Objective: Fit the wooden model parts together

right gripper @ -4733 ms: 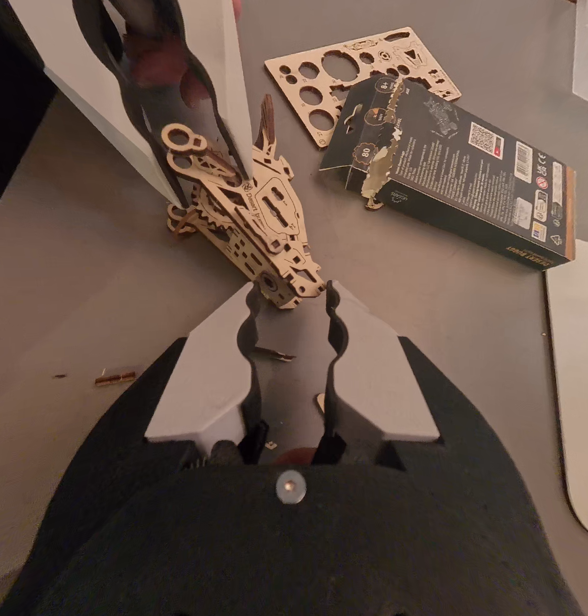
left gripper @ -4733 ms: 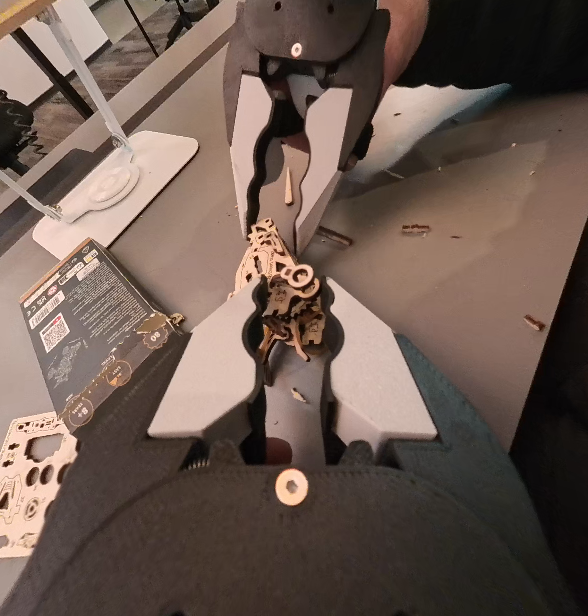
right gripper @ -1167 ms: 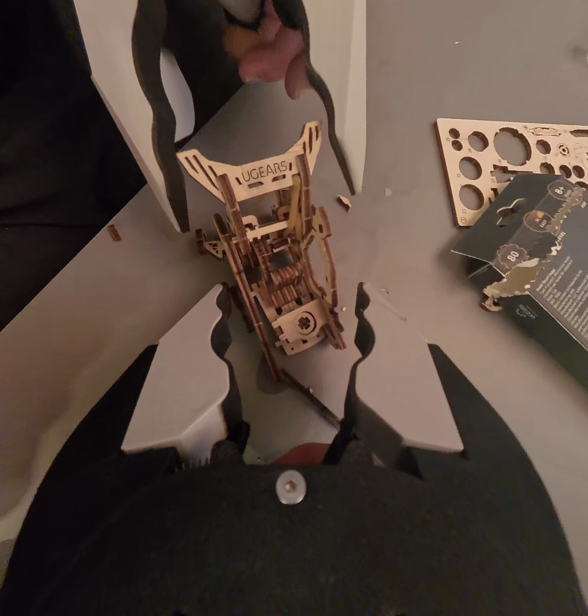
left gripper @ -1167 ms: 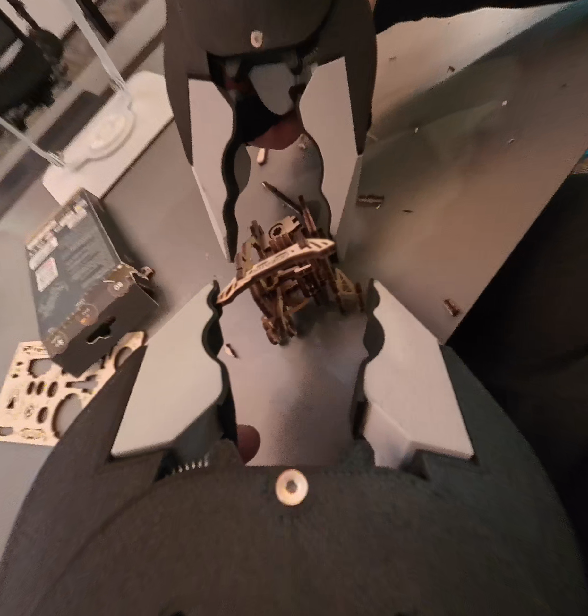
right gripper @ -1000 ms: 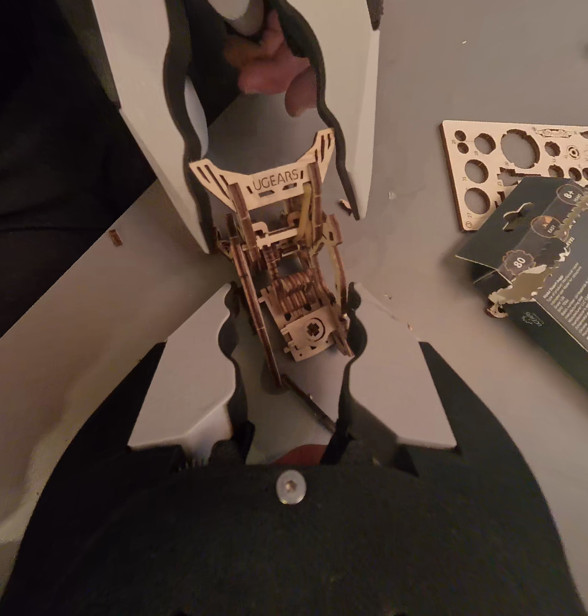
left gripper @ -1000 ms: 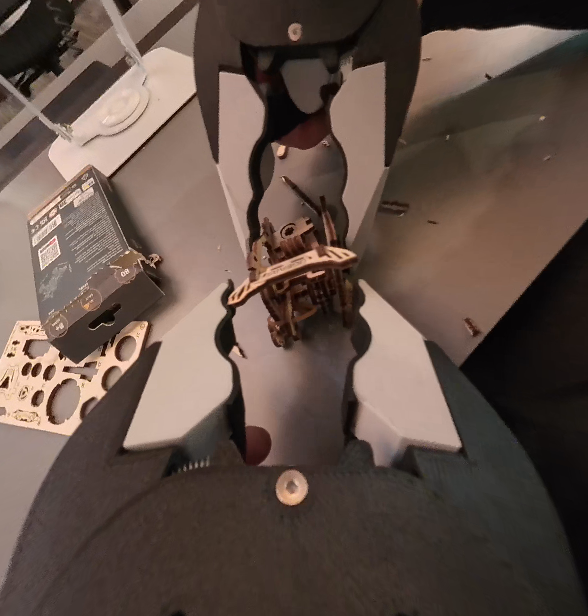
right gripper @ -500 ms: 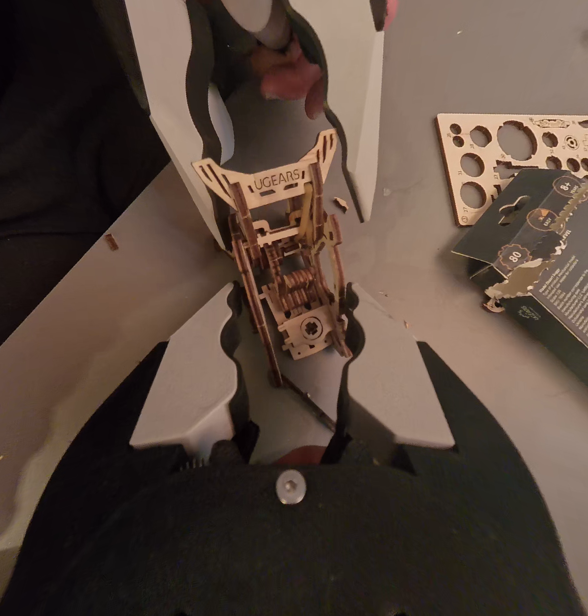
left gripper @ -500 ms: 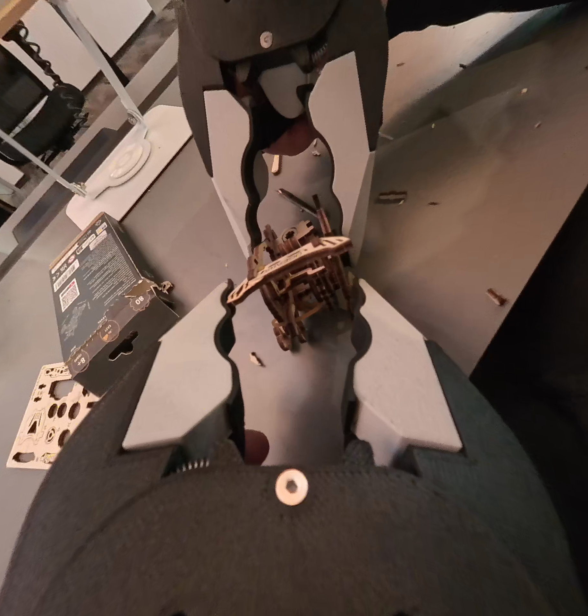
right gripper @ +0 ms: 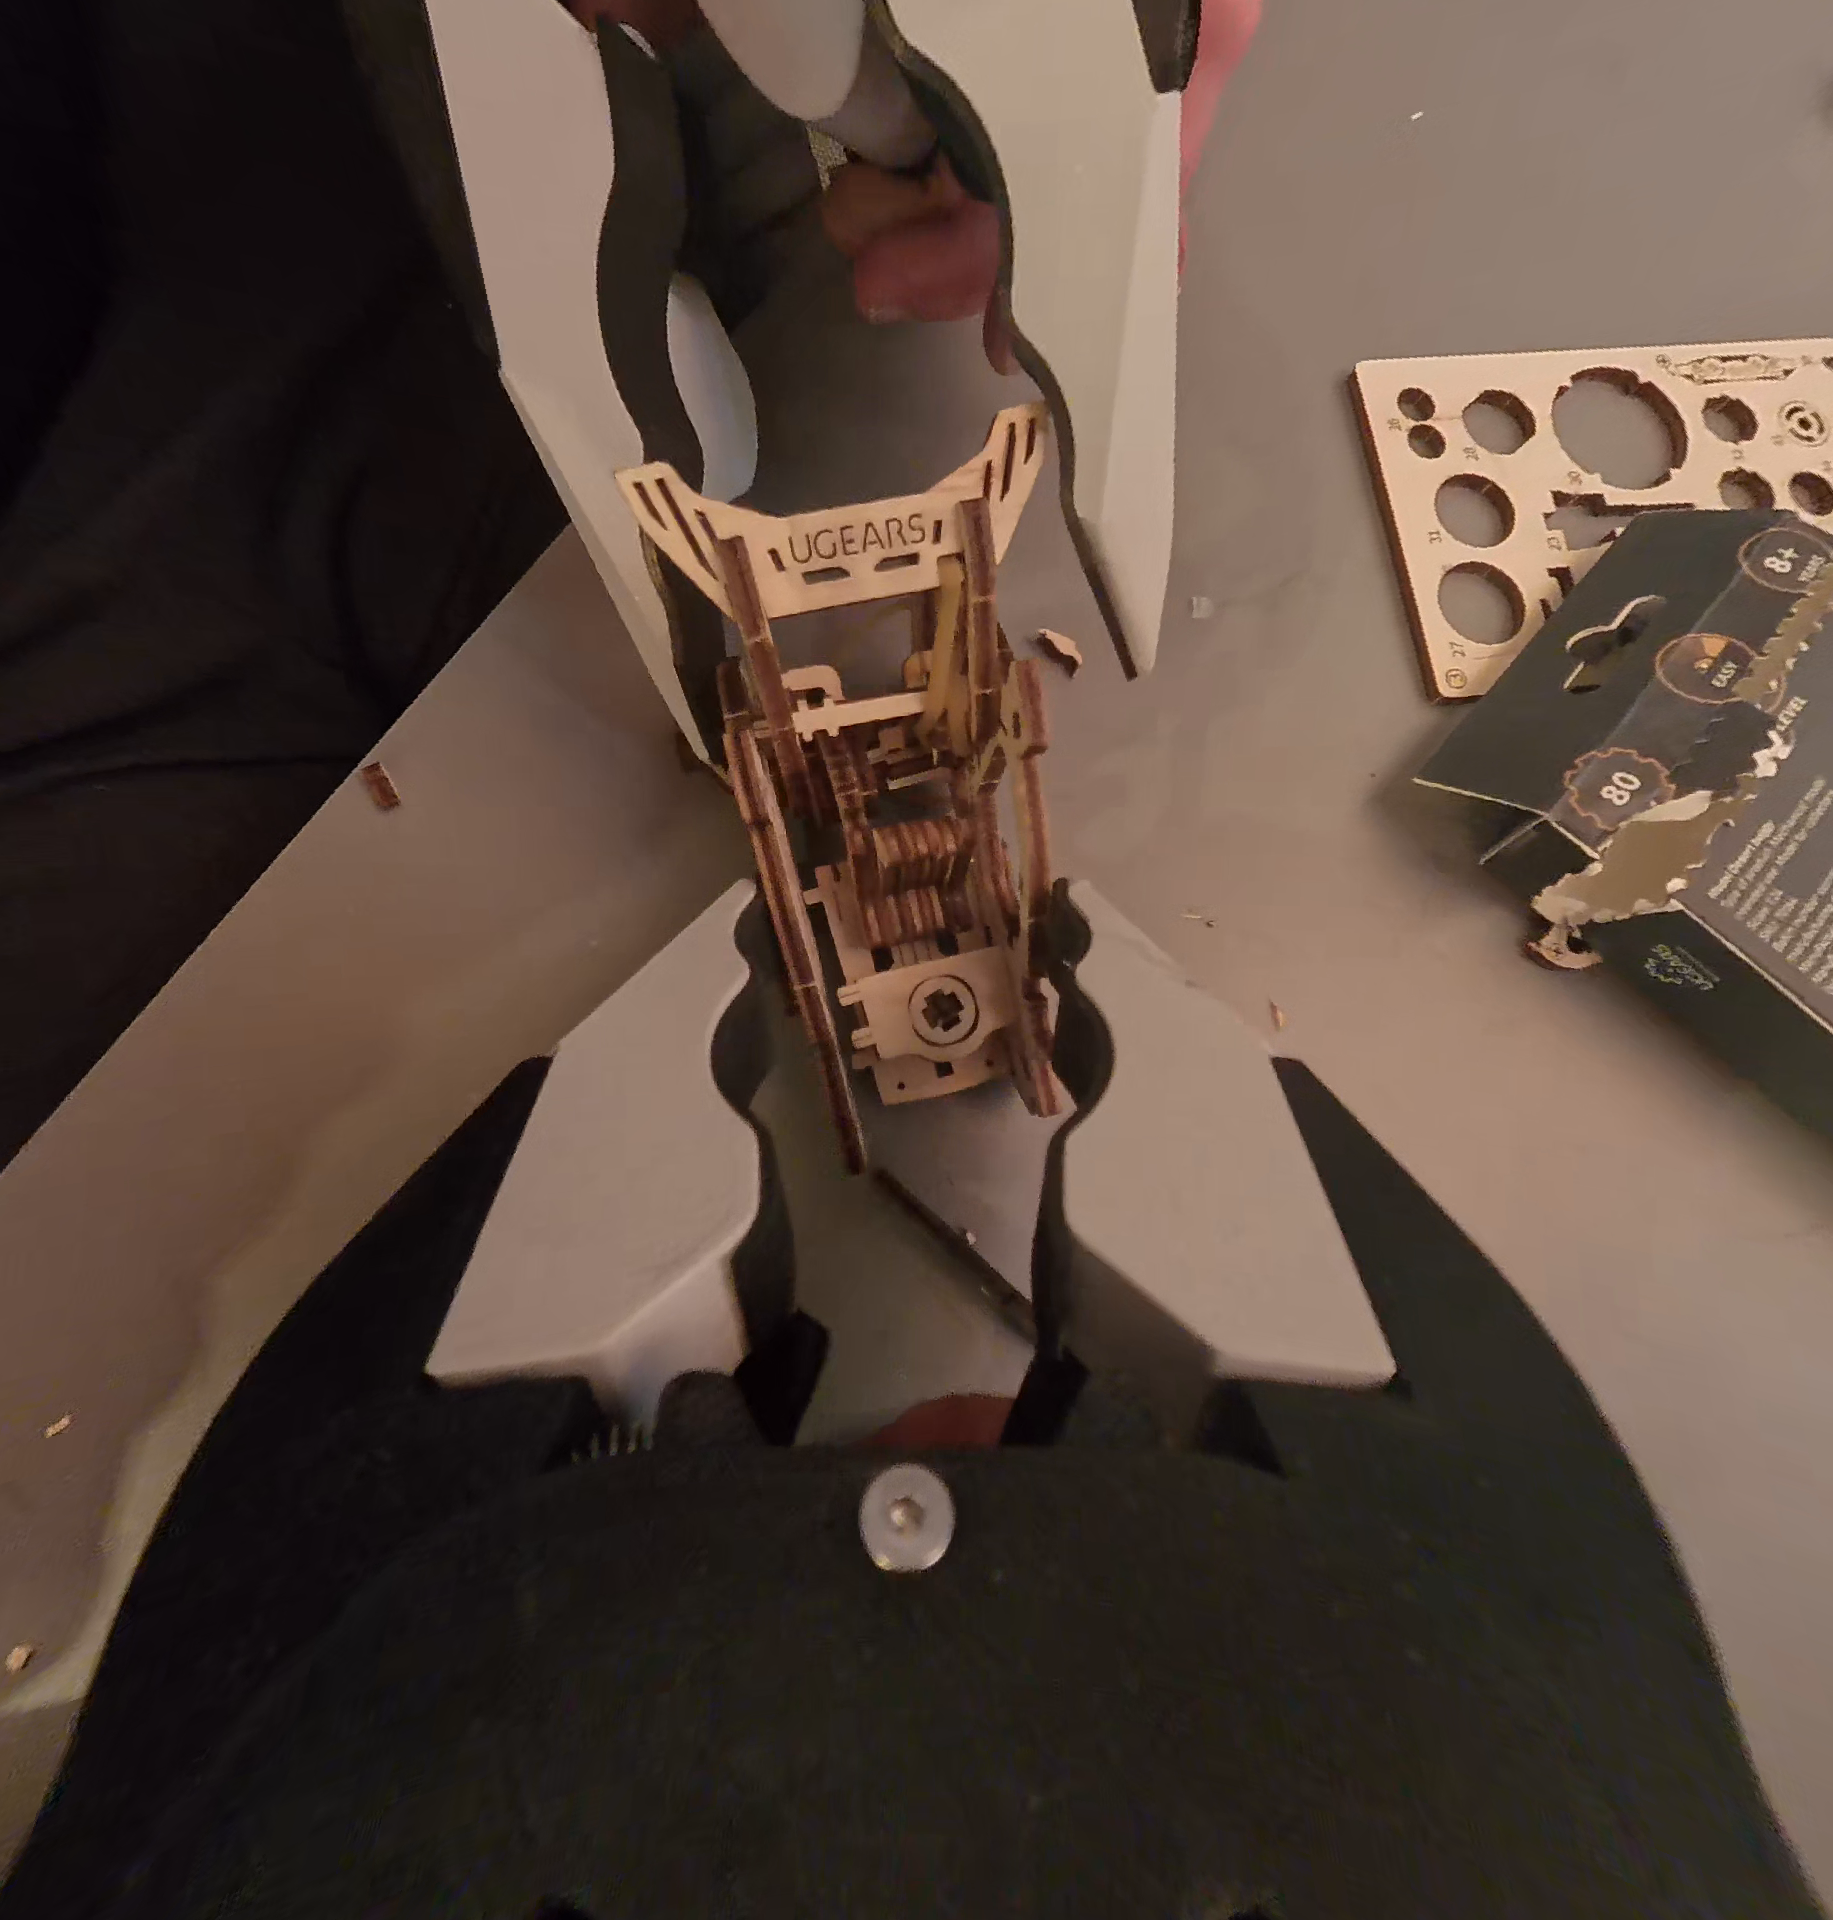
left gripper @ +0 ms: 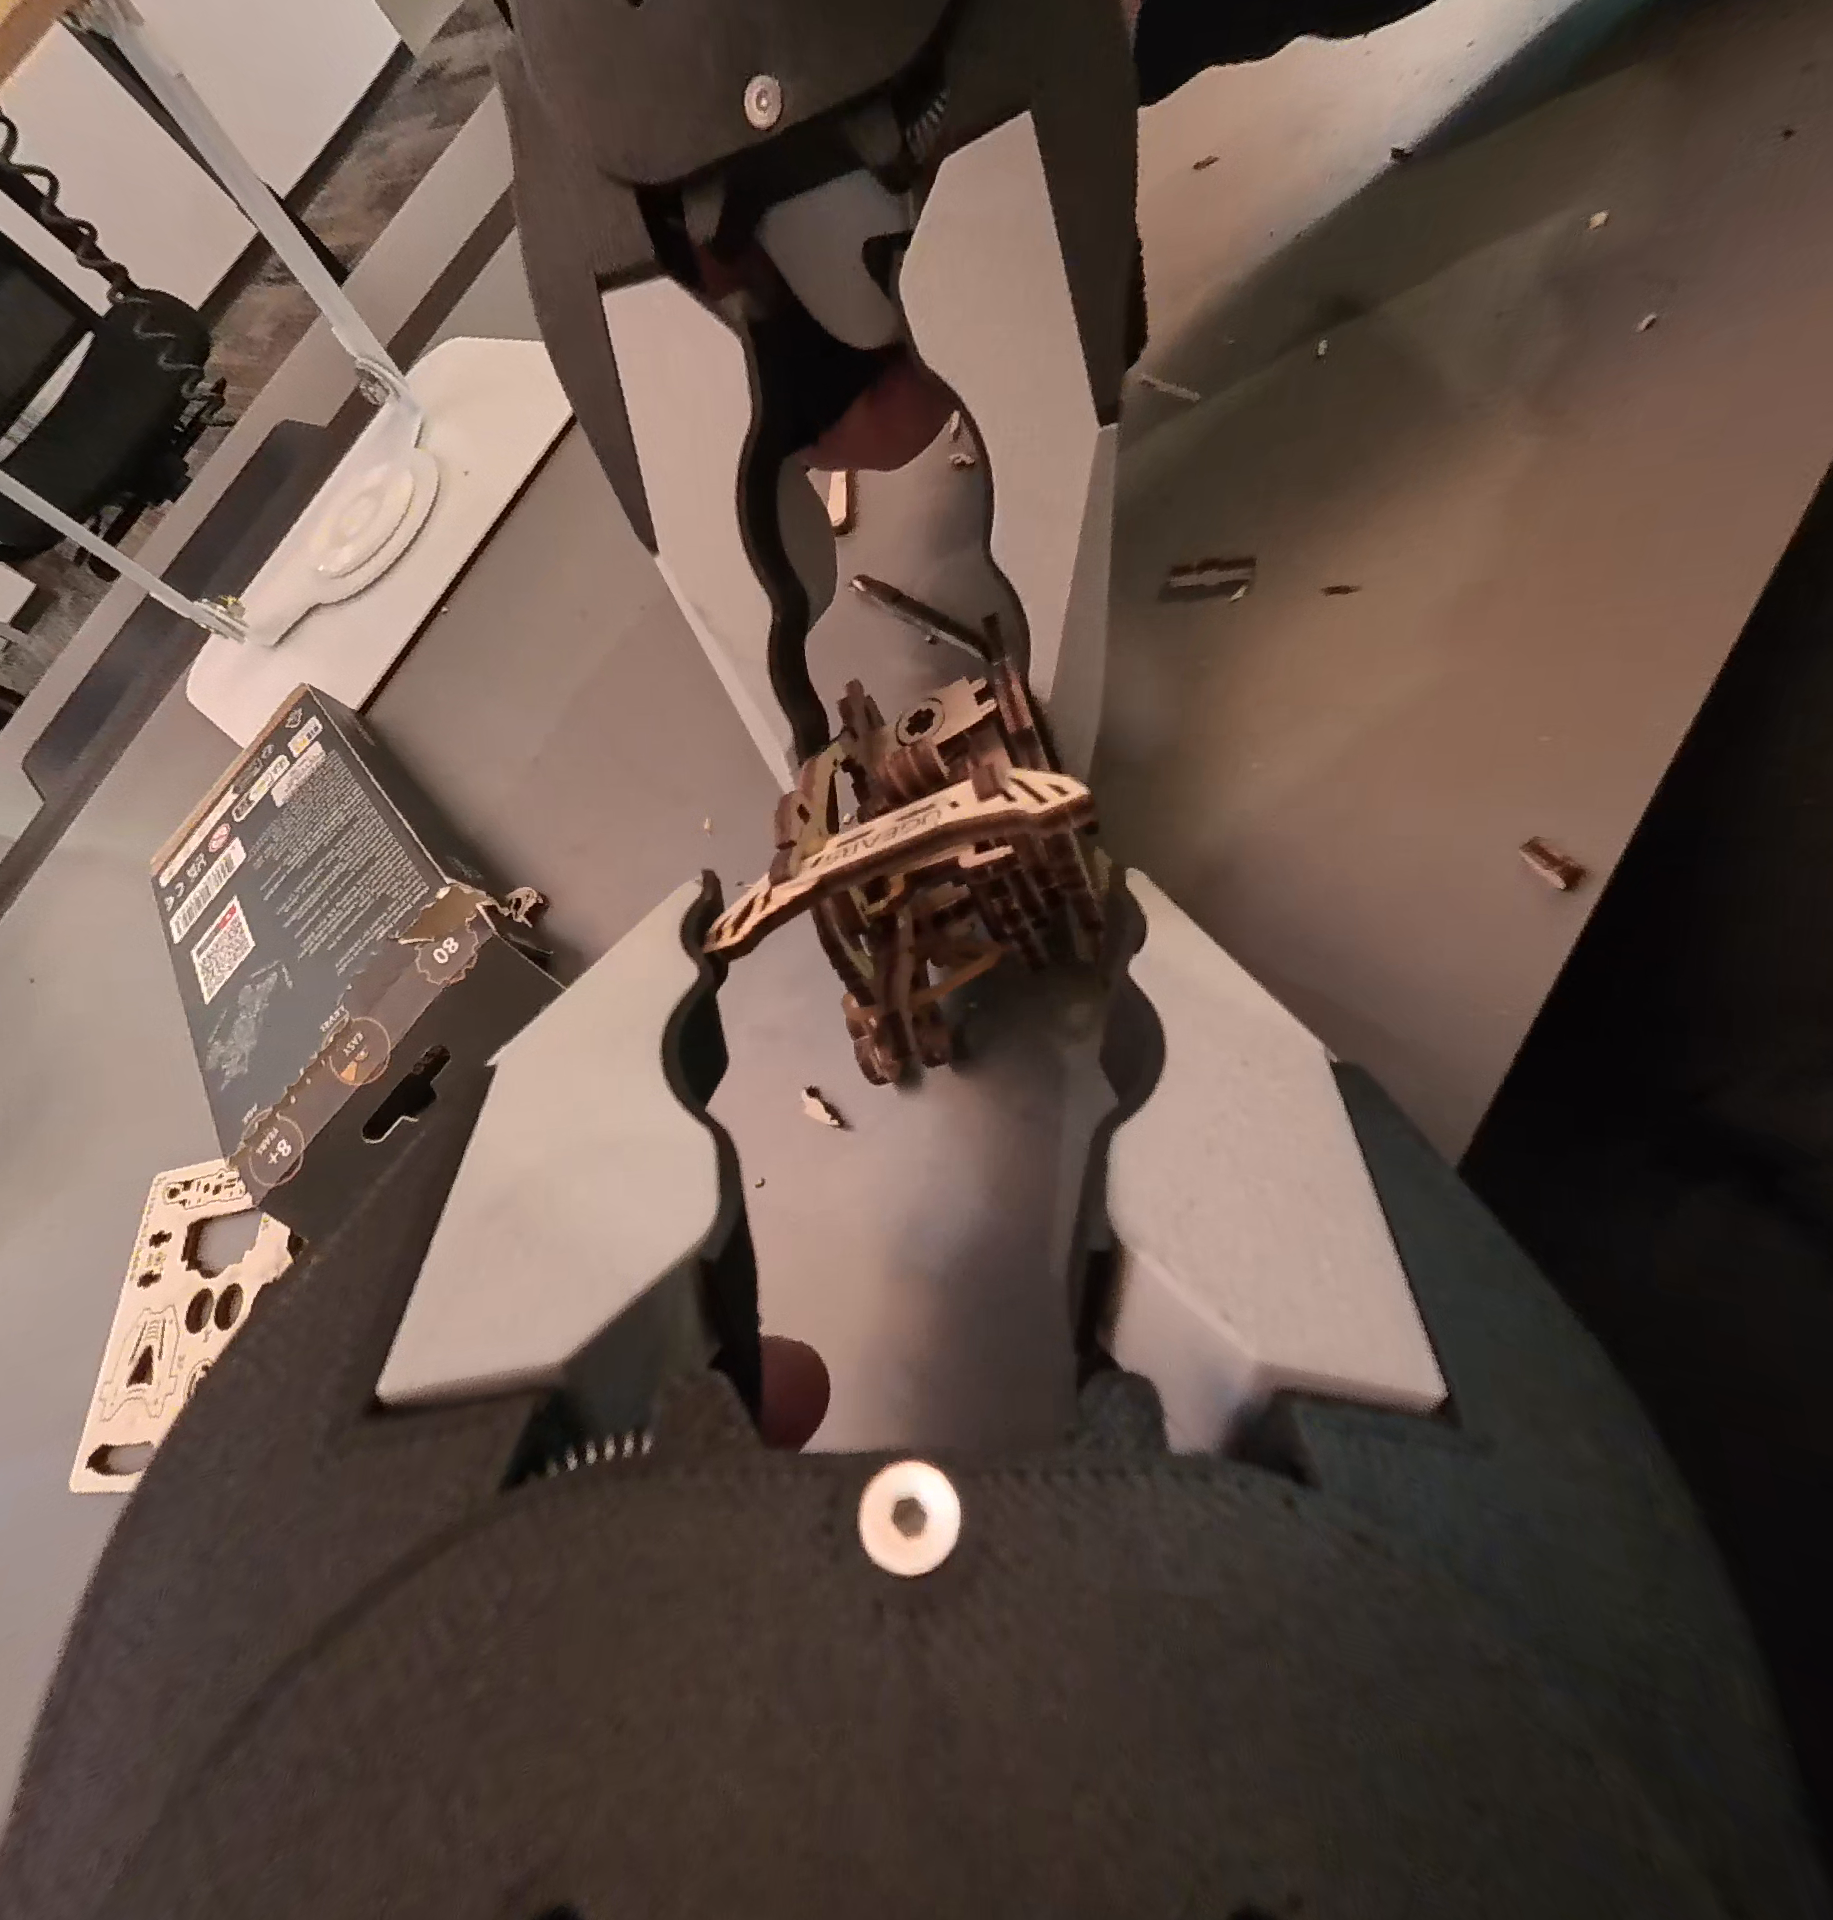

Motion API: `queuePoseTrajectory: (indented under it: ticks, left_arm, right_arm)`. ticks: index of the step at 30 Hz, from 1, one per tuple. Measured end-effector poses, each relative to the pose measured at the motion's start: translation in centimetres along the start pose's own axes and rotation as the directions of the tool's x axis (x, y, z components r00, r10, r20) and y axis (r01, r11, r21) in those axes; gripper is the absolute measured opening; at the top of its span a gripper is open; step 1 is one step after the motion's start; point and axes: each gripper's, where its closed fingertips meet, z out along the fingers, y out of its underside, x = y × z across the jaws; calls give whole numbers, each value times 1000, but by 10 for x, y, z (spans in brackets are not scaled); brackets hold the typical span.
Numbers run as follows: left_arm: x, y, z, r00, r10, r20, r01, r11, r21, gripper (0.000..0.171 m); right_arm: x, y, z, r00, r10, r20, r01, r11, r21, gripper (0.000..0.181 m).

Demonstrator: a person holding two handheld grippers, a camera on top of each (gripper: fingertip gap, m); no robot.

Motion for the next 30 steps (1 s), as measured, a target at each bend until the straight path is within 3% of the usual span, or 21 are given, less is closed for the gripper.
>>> queuePoseTrajectory:
  ticks: [4,14,19,30]
  left_arm:
    - [2,-1,0,1000,17,1,-17,1000,6,66]
    - [1,-1,0,999,32,-7,-32,999,25,66]
    - [-1,0,-2,998,61,0,-61,998,24,60]
    - [-3,0,-3,999,53,-2,-53,999,0,72]
  right_arm:
    - [0,-5,2,999,46,11,-47,999,13,60]
    - [0,-7,2,999,30,13,-30,999,29,52]
    - [0,-11,1,999,32,15,-33,998,55,62]
    - [2,-12,0,1000,-10,23,9,999,46,47]
